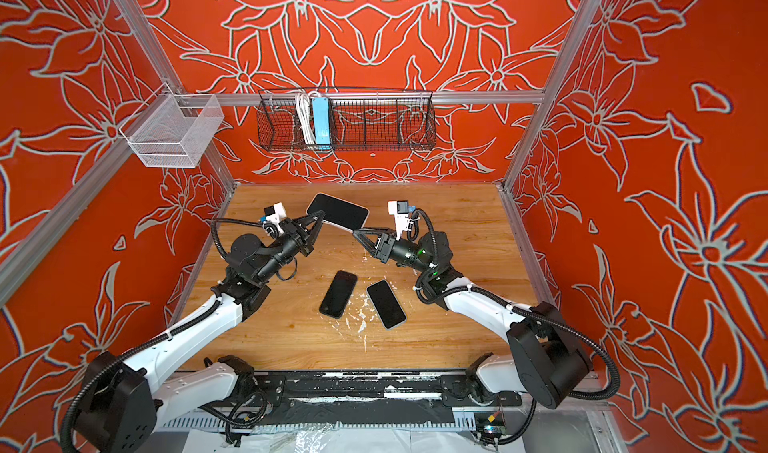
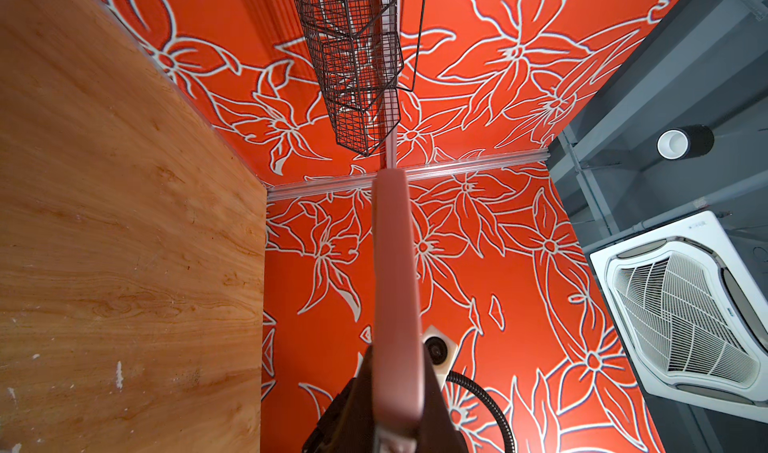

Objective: Take the phone out of the phone case

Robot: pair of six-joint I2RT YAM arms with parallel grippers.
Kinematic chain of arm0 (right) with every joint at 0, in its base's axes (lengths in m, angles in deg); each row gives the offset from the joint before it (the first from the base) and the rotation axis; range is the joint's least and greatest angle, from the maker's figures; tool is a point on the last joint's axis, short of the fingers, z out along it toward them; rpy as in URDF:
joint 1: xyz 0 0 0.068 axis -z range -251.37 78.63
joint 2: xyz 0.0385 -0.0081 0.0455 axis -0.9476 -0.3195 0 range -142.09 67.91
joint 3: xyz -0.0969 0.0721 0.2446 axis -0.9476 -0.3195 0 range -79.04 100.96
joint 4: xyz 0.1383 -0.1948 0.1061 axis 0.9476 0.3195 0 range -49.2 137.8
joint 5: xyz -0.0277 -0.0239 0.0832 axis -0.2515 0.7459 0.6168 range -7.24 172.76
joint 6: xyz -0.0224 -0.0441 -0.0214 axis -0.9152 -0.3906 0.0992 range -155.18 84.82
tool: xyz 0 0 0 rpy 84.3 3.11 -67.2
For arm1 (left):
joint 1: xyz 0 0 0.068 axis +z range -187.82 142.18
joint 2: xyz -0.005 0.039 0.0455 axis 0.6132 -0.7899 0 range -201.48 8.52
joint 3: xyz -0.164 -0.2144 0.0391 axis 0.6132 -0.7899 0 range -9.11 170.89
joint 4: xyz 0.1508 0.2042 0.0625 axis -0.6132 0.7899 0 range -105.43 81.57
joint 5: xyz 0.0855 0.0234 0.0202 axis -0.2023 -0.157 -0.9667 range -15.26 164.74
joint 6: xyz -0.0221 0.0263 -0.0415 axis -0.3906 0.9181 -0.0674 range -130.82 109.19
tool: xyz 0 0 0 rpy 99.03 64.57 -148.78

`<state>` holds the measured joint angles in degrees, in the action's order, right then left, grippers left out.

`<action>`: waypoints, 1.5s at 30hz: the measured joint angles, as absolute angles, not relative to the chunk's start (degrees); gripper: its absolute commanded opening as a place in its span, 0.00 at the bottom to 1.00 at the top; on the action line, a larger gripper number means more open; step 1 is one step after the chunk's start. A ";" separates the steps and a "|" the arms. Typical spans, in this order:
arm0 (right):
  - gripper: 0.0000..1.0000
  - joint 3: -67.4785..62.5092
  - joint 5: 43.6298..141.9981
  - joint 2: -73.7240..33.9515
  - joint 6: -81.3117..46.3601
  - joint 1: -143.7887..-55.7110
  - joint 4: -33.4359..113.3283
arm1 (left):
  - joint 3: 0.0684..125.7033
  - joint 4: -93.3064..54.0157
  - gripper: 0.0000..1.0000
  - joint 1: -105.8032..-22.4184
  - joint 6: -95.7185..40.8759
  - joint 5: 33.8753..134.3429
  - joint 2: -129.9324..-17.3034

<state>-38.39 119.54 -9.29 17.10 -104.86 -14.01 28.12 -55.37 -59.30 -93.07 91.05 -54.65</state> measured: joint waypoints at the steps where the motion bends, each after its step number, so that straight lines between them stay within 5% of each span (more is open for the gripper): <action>1: 0.31 -38.39 119.71 -9.29 16.86 -104.86 -13.99 | 28.12 -55.37 0.00 -59.38 -93.18 91.05 -54.76; 12: 0.21 -38.39 120.32 -9.27 14.58 -104.88 -13.94 | 28.12 -55.87 0.00 -59.75 -94.41 90.62 -55.24; 41: 0.20 -38.35 119.16 -4.75 -3.25 -104.86 -0.74 | 30.24 -54.91 0.00 -62.57 -99.48 89.85 -55.90; 45: 0.26 -38.35 119.23 -4.73 -3.19 -104.86 -0.76 | 30.37 -55.00 0.00 -62.60 -99.41 89.79 -55.79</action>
